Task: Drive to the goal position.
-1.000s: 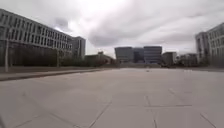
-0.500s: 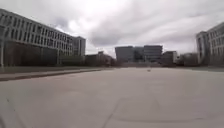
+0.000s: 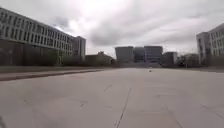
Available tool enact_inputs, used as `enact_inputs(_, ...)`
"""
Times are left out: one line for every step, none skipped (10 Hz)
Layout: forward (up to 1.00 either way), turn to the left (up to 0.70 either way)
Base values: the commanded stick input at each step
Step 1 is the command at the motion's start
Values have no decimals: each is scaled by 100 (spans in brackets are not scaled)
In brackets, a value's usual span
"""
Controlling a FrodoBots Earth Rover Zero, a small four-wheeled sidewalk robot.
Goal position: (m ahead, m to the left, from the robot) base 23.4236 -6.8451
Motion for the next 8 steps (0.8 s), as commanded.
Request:
enact_inputs(100, -39)
enact_inputs(100, -39)
enact_inputs(100, -34)
enact_inputs(100, -22)
enact_inputs(100, 0)
enact_inputs(100, 0)
enact_inputs(100, 0)
enact_inputs(100, 0)
